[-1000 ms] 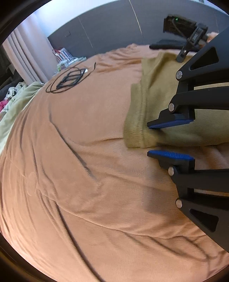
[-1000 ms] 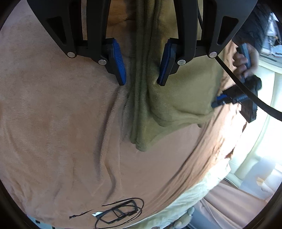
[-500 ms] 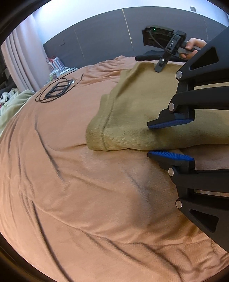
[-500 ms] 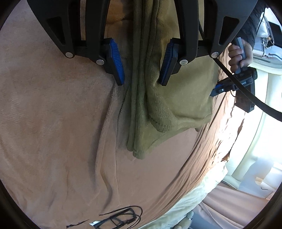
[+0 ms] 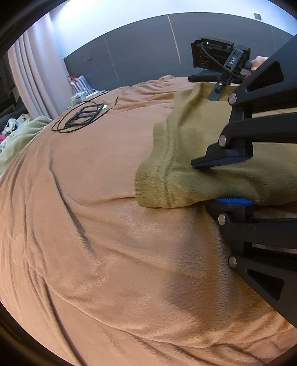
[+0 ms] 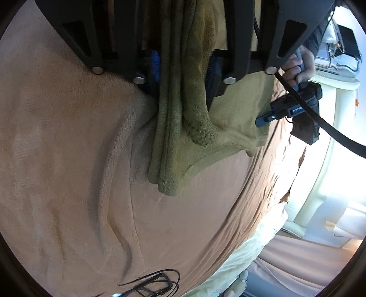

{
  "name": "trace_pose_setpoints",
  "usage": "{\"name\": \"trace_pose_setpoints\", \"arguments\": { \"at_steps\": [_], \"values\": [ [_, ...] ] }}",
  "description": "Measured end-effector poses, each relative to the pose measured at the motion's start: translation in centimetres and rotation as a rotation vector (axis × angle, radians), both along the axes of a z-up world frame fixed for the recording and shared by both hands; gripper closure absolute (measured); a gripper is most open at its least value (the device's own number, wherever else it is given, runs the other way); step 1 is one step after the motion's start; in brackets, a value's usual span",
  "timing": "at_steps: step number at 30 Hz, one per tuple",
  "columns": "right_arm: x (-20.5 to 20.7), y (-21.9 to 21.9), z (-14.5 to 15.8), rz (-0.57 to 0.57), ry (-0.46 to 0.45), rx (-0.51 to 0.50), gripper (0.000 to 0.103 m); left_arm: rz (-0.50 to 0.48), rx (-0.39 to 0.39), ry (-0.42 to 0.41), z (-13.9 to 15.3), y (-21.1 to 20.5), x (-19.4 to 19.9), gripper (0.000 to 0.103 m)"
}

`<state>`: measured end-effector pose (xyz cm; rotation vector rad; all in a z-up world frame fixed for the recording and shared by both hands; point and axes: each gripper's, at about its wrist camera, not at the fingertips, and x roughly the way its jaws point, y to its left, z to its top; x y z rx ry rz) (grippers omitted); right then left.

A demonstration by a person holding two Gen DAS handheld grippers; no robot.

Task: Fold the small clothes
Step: 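Grasp the folded shirt's end with the left gripper while the right gripper grips its side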

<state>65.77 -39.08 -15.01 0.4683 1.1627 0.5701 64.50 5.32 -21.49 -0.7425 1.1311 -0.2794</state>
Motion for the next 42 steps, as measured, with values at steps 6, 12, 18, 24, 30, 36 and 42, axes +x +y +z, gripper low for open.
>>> {"name": "trace_pose_setpoints", "arguments": {
  "at_steps": [6, 12, 18, 24, 30, 36, 42],
  "values": [
    [-2.3, 0.8, 2.6, -0.003, -0.078, -0.052, 0.091, -0.015, 0.034, -0.062, 2.7, -0.6, -0.7, 0.096],
    [-4.7, 1.2, 4.5, -0.017, -0.124, -0.047, 0.092, -0.017, 0.048, -0.113, 6.2, -0.9, -2.1, 0.097],
    [-7.4, 0.9, 6.6, -0.013, -0.175, -0.051, 0.092, -0.01, 0.015, -0.156, 8.9, -0.7, -3.8, 0.098],
    [-10.9, 0.0, 9.0, -0.025, -0.228, -0.035, 0.092, -0.016, 0.009, -0.204, 12.2, -1.2, -5.6, 0.099],
    [-14.5, -1.6, 11.3, -0.031, -0.287, -0.019, 0.092, -0.017, 0.005, -0.257, 15.7, -2.1, -7.9, 0.099],
    [-18.4, -2.9, 13.2, -0.036, -0.336, -0.021, 0.092, -0.02, -0.004, -0.304, 18.7, -3.0, -10.6, 0.099],
    [-21.9, -4.2, 15.3, -0.055, -0.38, -0.023, 0.092, -0.038, -0.023, -0.355, 21.7, -4.0, -13.4, 0.099]
  ]
}}
